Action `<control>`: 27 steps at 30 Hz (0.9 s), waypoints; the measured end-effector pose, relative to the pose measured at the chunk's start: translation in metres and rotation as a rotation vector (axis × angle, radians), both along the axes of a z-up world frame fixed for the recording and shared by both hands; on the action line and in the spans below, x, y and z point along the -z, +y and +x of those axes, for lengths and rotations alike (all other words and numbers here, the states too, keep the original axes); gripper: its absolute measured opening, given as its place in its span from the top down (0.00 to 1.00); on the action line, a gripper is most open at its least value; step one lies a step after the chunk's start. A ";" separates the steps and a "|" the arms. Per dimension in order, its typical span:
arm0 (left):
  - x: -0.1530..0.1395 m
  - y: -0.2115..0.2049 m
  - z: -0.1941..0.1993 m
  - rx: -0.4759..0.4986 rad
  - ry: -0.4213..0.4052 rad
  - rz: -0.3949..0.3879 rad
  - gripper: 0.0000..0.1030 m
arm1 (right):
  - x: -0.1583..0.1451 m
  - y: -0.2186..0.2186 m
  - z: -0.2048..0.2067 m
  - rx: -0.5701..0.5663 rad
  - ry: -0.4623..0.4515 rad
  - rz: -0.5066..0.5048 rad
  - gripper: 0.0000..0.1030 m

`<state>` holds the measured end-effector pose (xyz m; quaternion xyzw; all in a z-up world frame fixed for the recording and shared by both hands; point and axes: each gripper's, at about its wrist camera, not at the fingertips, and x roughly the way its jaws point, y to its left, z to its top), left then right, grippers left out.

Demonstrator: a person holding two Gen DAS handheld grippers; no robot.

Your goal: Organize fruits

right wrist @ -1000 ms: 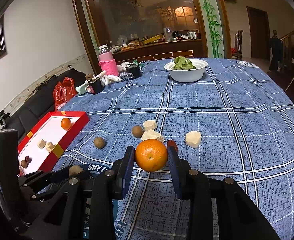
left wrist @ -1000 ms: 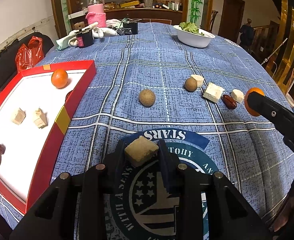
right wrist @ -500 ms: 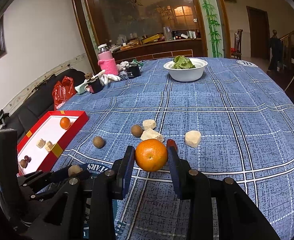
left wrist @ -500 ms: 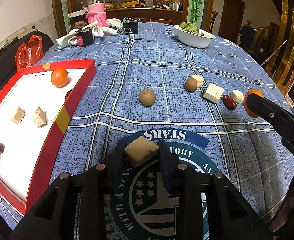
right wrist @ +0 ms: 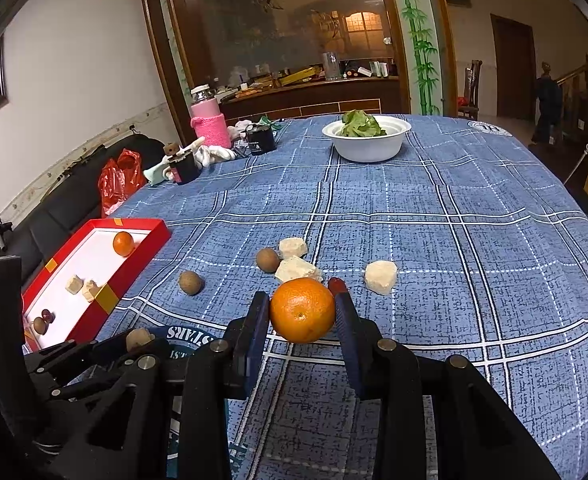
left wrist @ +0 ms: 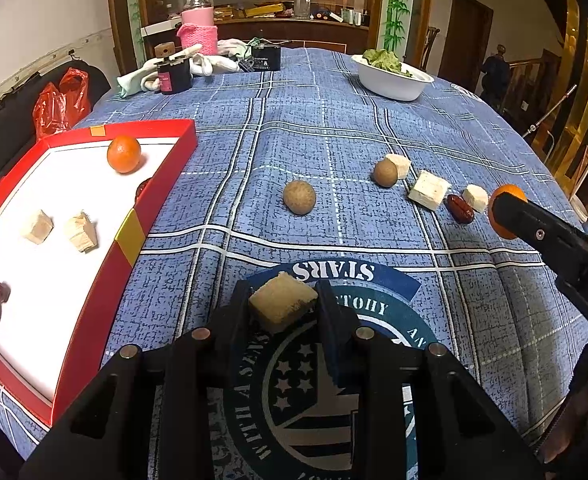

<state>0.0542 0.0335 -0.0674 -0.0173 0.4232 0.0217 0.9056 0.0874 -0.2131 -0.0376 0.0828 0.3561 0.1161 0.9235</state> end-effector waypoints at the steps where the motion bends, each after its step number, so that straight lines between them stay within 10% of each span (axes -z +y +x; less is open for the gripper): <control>1: 0.000 0.001 0.000 0.000 0.001 0.000 0.71 | 0.000 0.000 0.000 0.001 0.000 -0.002 0.66; 27: -0.002 0.004 0.000 -0.009 -0.007 -0.017 0.71 | 0.003 0.004 0.004 0.004 0.009 -0.028 0.66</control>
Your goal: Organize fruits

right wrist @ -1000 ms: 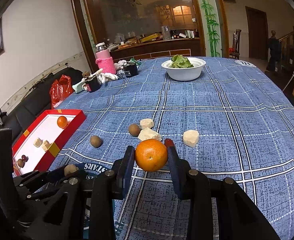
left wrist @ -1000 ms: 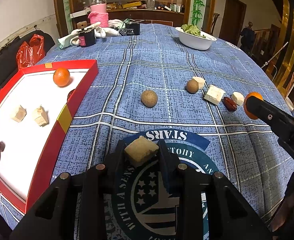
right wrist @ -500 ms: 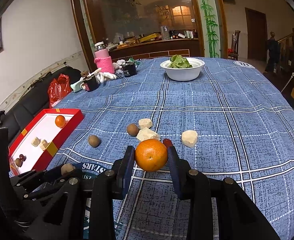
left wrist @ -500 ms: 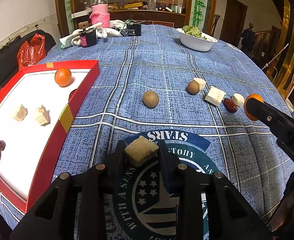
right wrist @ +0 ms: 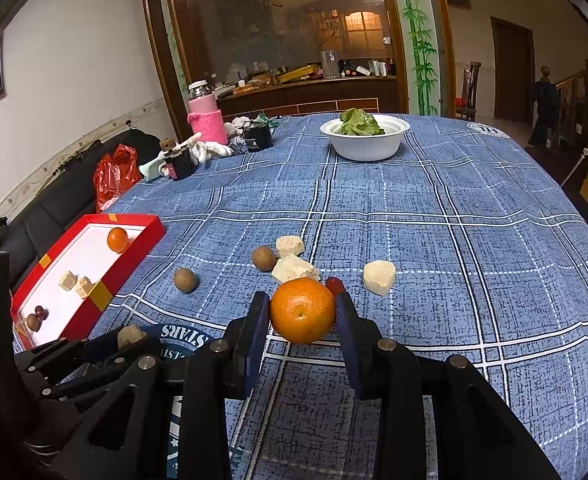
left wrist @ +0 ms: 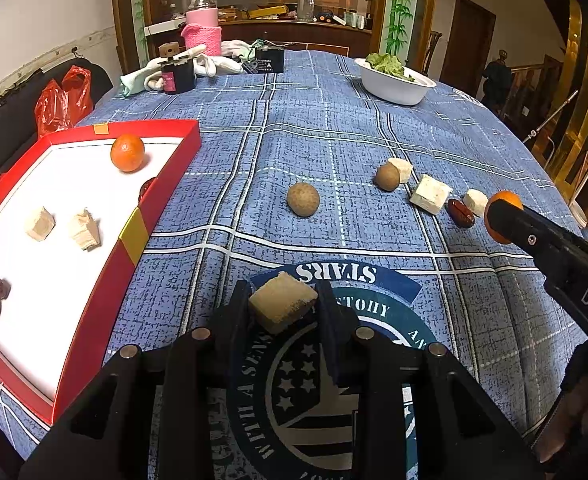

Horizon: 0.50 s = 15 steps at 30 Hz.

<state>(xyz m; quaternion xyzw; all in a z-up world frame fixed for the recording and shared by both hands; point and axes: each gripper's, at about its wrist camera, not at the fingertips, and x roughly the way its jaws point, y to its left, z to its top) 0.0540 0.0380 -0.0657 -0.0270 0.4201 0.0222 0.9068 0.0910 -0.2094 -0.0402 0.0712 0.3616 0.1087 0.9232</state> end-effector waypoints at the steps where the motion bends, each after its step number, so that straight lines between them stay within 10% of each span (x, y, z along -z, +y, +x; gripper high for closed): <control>1: 0.000 0.000 0.000 -0.001 -0.001 -0.002 0.71 | 0.000 0.000 0.000 0.000 0.001 -0.002 0.66; 15: -0.001 0.004 -0.001 -0.018 -0.013 -0.012 0.71 | 0.001 0.002 0.001 0.015 0.003 -0.021 0.66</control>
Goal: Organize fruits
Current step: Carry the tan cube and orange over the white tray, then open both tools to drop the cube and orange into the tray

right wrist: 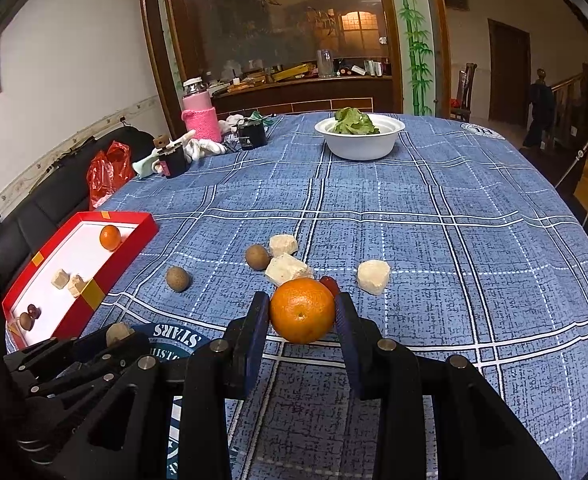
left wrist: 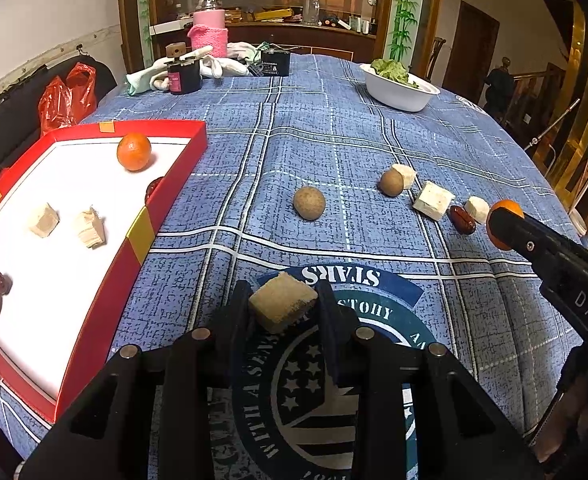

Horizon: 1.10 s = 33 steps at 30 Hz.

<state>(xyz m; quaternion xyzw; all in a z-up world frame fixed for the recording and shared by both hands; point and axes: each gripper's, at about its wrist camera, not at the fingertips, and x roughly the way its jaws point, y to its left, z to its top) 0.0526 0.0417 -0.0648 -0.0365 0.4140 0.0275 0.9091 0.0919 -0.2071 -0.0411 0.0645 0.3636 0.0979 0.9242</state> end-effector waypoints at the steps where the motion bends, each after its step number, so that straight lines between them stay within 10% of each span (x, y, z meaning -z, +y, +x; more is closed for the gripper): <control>1: -0.001 0.000 -0.001 -0.002 -0.008 0.002 0.71 | 0.000 0.000 0.000 0.000 0.000 0.000 0.66; 11: -0.046 0.064 -0.023 -0.161 -0.113 -0.009 0.71 | -0.010 0.023 -0.001 -0.096 0.015 0.008 0.66; 20: -0.040 0.178 -0.022 -0.449 -0.067 -0.017 0.70 | -0.038 0.160 0.023 -0.454 -0.002 0.104 0.67; 33: -0.026 0.227 -0.004 -0.513 -0.020 0.001 0.70 | -0.017 0.253 0.055 -0.530 0.070 0.105 0.67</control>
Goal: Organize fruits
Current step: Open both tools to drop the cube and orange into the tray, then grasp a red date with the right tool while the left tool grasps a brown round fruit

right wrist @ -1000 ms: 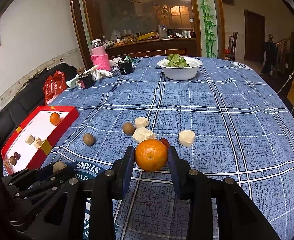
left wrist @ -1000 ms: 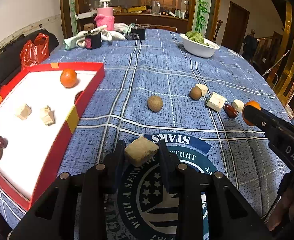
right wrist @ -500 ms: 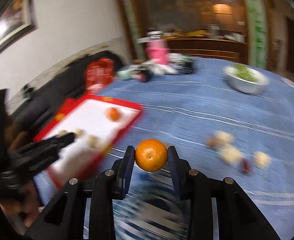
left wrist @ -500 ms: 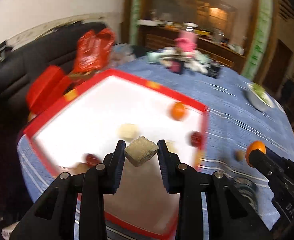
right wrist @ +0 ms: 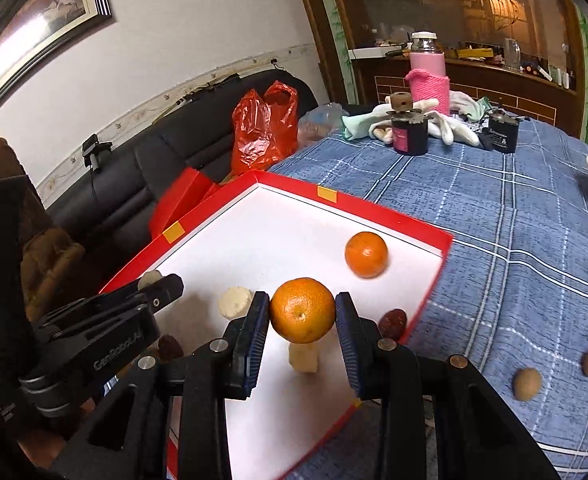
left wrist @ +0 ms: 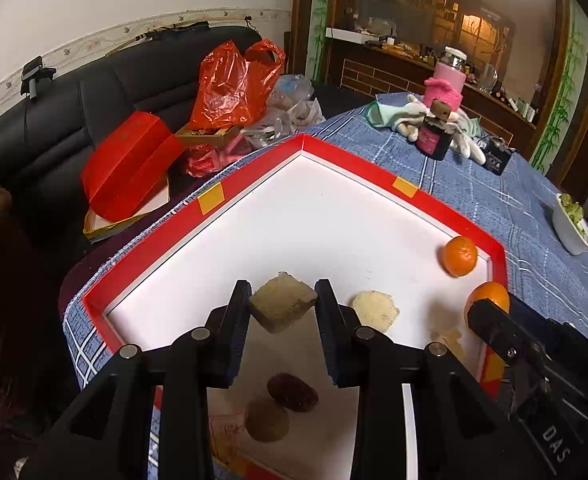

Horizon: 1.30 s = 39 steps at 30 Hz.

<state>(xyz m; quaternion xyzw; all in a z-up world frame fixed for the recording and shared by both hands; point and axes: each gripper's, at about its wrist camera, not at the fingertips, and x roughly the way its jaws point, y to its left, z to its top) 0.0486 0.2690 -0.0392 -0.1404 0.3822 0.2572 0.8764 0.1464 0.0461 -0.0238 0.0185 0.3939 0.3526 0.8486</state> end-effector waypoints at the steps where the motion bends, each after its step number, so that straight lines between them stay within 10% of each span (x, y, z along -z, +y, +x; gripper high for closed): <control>1: 0.001 0.000 0.001 0.001 0.006 0.000 0.70 | 0.000 0.001 0.000 -0.002 0.001 0.000 0.67; 14: 0.015 0.009 0.010 -0.024 0.079 -0.033 0.70 | 0.013 0.020 0.003 -0.035 0.022 -0.046 0.65; 23: 0.002 0.010 -0.004 -0.070 0.057 -0.047 0.33 | -0.007 0.010 -0.012 -0.026 -0.051 -0.053 0.49; 39: -0.024 -0.094 -0.018 0.147 -0.116 0.041 0.29 | 0.001 -0.189 -0.039 0.343 -0.055 -0.027 0.36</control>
